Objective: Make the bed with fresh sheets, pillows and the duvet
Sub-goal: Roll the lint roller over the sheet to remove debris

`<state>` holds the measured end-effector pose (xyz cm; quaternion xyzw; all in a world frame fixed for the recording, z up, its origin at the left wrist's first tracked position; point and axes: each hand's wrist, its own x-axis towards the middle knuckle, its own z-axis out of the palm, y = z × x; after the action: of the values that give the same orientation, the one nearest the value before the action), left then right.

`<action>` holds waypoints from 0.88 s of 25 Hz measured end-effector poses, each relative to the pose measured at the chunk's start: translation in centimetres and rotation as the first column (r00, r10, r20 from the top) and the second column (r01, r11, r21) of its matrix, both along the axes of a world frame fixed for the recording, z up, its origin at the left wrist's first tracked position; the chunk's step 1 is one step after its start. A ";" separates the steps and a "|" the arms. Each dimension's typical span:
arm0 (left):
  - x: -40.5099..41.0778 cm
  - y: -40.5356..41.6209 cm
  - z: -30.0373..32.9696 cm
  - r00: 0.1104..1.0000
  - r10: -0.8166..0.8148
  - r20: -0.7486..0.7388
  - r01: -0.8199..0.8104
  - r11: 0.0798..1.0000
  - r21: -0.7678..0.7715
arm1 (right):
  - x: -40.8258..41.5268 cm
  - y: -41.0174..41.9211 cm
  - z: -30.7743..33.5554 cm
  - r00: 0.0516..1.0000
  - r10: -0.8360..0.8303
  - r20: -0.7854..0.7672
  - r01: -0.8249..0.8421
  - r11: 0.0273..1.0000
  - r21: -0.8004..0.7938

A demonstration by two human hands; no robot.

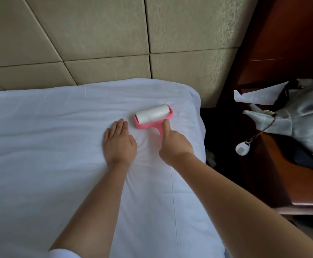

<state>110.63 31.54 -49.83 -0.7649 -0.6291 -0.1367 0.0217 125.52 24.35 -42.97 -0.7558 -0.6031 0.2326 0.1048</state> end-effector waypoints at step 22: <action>-1.0 -10.8 2.1 0.989 0.032 -0.143 -0.066 0.969 -0.239 | 0.7 -11.6 2.4 0.975 -0.223 0.001 0.222 0.970 0.100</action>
<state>109.60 20.71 -47.73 -0.7537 -0.6568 -0.0050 -0.0253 126.19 12.72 -40.54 -0.8138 -0.5261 0.1847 0.1640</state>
